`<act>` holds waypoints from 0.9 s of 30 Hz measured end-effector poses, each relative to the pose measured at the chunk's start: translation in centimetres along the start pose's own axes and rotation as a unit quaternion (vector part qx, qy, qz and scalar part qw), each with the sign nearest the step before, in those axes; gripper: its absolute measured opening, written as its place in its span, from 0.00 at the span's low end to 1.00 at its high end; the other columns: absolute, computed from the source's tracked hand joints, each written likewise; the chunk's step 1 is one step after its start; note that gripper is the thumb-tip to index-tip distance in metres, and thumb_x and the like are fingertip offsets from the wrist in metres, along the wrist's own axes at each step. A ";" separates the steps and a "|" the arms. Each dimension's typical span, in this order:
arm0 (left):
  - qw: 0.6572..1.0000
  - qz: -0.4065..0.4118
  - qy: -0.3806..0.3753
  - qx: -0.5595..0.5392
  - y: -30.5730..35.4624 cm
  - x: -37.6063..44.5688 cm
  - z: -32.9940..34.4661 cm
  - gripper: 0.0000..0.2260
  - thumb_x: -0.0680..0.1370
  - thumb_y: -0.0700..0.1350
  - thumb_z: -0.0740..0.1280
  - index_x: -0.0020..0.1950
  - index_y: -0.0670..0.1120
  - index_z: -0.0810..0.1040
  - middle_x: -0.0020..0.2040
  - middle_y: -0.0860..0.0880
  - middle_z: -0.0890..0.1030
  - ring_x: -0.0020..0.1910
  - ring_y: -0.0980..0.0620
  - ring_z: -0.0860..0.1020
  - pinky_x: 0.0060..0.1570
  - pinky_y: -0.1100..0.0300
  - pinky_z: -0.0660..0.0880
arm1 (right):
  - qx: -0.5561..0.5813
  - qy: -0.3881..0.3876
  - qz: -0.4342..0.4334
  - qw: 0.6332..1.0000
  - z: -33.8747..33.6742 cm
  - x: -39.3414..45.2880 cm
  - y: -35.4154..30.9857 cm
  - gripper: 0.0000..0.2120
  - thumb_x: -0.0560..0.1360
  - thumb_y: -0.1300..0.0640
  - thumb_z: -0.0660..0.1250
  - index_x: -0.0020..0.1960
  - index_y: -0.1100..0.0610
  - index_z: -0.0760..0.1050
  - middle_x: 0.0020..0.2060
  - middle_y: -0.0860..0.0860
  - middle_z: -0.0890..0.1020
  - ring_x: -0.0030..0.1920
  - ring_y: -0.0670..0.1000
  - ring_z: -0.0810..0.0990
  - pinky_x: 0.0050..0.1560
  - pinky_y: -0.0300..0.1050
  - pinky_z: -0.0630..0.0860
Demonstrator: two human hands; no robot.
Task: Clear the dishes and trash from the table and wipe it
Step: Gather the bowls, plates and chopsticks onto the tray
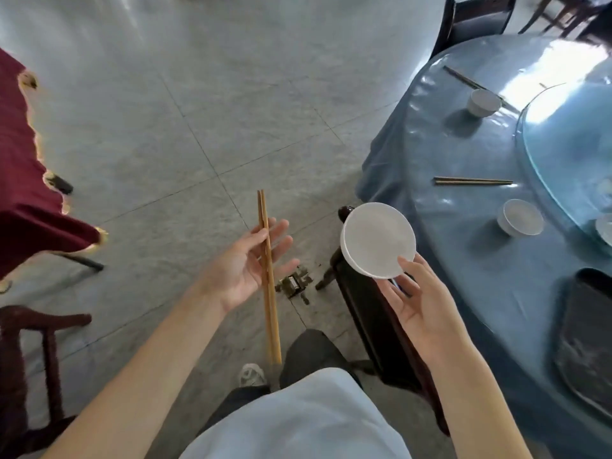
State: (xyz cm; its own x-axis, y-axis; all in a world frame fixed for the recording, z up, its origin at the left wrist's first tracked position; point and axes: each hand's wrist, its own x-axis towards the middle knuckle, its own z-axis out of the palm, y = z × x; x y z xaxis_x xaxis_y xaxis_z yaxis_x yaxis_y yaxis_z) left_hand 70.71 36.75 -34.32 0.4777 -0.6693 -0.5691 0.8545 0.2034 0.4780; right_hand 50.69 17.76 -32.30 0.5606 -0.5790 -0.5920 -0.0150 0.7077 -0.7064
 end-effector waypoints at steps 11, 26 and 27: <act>0.987 -0.120 -0.057 0.085 7.6 15.5 5.3 0.17 0.83 0.41 0.63 0.72 0.41 0.75 0.61 0.48 0.84 0.52 0.49 0.85 0.54 0.41 0.82 | 0.106 0.128 -0.071 0.984 4.3 8.5 -1.9 0.15 0.80 0.59 0.68 0.66 0.52 0.81 0.59 0.53 0.86 0.56 0.53 0.87 0.48 0.43 0.84; 0.950 -0.247 -0.080 0.172 10.8 34.4 17.1 0.11 0.83 0.36 0.62 0.62 0.35 0.79 0.51 0.41 0.85 0.46 0.49 0.86 0.50 0.53 0.84 | 0.213 0.303 -0.089 0.925 7.4 19.1 -7.8 0.14 0.79 0.58 0.71 0.63 0.49 0.83 0.59 0.52 0.86 0.55 0.55 0.87 0.58 0.50 0.84; 0.943 -0.265 -0.085 0.185 10.4 35.8 18.0 0.10 0.83 0.36 0.62 0.60 0.35 0.79 0.50 0.41 0.84 0.46 0.49 0.86 0.48 0.53 0.85 | 0.227 0.316 -0.090 0.917 7.3 19.8 -8.0 0.14 0.79 0.58 0.71 0.62 0.49 0.84 0.59 0.52 0.86 0.54 0.54 0.87 0.57 0.49 0.84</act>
State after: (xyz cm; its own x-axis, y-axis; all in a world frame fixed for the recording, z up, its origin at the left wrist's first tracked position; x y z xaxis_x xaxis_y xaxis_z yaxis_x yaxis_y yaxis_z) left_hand 93.05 2.02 -37.69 -0.0630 -0.7188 -0.6924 0.8196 -0.4331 0.3751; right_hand 67.99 3.58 -35.57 -0.0737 -0.7210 -0.6891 0.4565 0.5899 -0.6661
